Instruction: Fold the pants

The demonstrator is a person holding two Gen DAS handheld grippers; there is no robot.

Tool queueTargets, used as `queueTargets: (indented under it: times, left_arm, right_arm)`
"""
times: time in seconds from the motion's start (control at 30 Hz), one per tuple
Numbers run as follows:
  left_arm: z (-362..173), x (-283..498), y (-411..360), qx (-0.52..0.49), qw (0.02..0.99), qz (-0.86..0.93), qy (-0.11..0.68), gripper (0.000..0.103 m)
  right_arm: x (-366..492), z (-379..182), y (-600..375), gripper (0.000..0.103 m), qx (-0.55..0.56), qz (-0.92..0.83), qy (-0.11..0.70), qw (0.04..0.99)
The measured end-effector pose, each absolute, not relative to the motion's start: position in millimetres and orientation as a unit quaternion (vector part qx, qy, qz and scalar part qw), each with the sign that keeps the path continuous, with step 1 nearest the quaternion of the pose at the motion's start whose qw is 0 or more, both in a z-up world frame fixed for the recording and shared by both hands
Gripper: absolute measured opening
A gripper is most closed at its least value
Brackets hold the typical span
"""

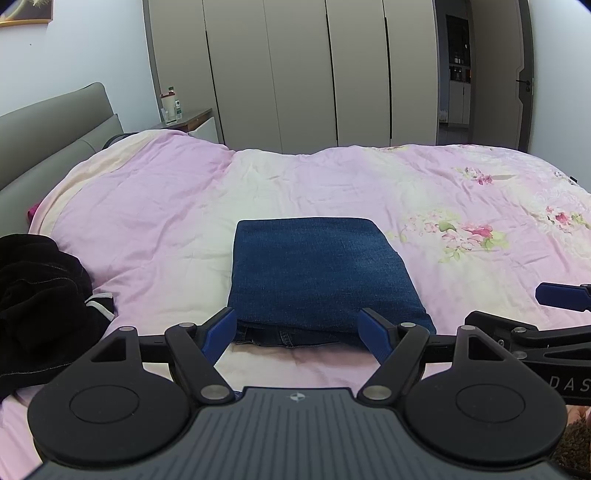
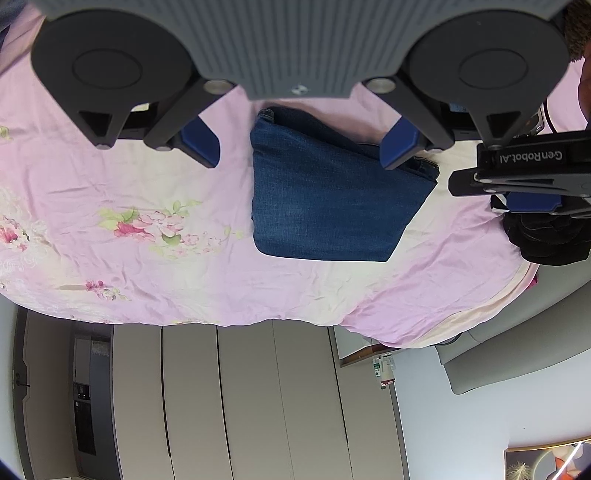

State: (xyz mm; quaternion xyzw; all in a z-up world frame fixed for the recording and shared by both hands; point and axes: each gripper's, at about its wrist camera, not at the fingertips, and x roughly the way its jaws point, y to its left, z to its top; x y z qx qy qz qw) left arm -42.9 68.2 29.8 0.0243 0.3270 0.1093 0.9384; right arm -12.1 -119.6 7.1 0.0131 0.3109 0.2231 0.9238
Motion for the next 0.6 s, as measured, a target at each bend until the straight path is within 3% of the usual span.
queueTargets:
  times: [0.6]
  left_arm:
    - [32.1,-45.6,67.5,0.028,0.94,0.106,0.323,0.088]
  right_arm:
    - [-13.7,8.1,-118.4,0.09,0.012,0.22,0.309,0.925]
